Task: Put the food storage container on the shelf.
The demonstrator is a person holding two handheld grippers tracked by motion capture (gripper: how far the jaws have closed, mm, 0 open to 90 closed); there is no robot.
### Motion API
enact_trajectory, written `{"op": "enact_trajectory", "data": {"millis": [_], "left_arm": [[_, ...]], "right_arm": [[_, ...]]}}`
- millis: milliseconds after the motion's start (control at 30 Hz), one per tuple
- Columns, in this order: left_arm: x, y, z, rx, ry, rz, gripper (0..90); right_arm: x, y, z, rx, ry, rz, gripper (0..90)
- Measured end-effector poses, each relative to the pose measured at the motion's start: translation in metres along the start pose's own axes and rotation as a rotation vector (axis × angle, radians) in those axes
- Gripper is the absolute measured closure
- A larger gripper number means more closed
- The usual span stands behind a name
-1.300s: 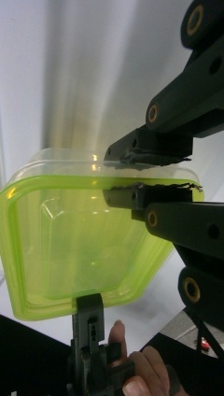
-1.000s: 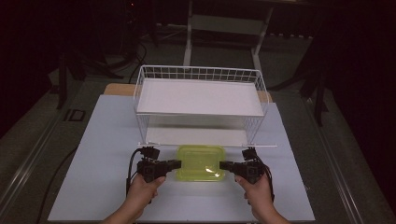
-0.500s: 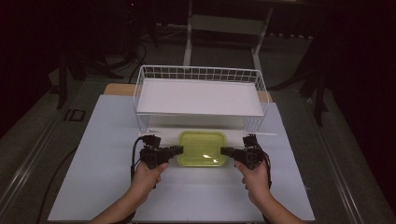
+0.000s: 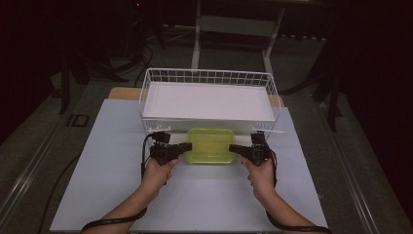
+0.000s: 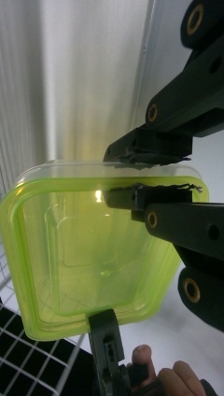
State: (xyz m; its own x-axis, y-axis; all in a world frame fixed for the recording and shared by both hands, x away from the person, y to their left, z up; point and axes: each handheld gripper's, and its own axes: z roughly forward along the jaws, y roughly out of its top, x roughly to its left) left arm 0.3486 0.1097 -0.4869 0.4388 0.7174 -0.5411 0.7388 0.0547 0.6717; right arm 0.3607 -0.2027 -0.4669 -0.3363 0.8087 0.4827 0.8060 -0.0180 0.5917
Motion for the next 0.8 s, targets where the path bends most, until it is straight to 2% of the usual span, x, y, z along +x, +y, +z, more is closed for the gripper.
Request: {"op": "enact_trajectory", "data": {"millis": [67, 133, 200, 300, 400, 433, 467, 567, 600, 667, 700, 800], "left_arm": [[0.005, 0.003, 0.003, 0.001, 0.014, -0.002, 80.0], [0.009, 0.003, 0.006, 0.01, 0.008, -0.032, 80.1], [0.009, 0.003, 0.006, 0.01, 0.008, -0.032, 80.1], [0.019, -0.001, 0.014, 0.022, -0.001, -0.062, 80.1], [0.02, -0.002, 0.015, 0.032, 0.007, -0.062, 80.0], [0.022, -0.002, 0.017, 0.022, 0.007, -0.071, 80.0], [0.022, -0.002, 0.018, 0.014, 0.007, -0.061, 79.8], [0.024, -0.002, 0.02, -0.004, -0.003, -0.065, 79.0], [0.027, -0.002, 0.021, -0.026, -0.013, -0.054, 79.0], [0.029, -0.002, 0.022, -0.04, -0.022, -0.053, 77.3], [0.031, -0.004, 0.025, -0.065, -0.025, -0.037, 76.1], [0.031, -0.004, 0.028, -0.093, -0.009, -0.014, 71.8]], "right_arm": [[-0.002, 0.001, 0.007, -0.006, -0.008, 0.002, 79.1], [-0.002, 0.001, 0.01, -0.002, -0.008, 0.01, 79.1], [-0.002, 0.001, 0.012, -0.004, -0.016, 0.006, 79.1], [-0.003, 0.0, 0.018, 0.018, -0.035, 0.01, 79.2], [-0.004, 0.0, 0.019, 0.016, -0.039, 0.014, 79.1], [-0.004, 0.0, 0.021, 0.02, -0.048, 0.011, 79.1], [-0.006, -0.001, 0.024, 0.014, -0.05, 0.025, 79.1], [-0.009, 0.0, 0.025, 0.003, -0.04, 0.036, 79.1], [-0.008, 0.001, 0.025, 0.004, -0.037, 0.048, 79.0], [-0.008, 0.002, 0.027, -0.031, -0.051, 0.015, 77.2], [-0.008, 0.002, 0.028, -0.041, -0.056, 0.006, 76.7], [-0.008, 0.003, 0.03, -0.068, -0.078, -0.016, 74.5]]}}
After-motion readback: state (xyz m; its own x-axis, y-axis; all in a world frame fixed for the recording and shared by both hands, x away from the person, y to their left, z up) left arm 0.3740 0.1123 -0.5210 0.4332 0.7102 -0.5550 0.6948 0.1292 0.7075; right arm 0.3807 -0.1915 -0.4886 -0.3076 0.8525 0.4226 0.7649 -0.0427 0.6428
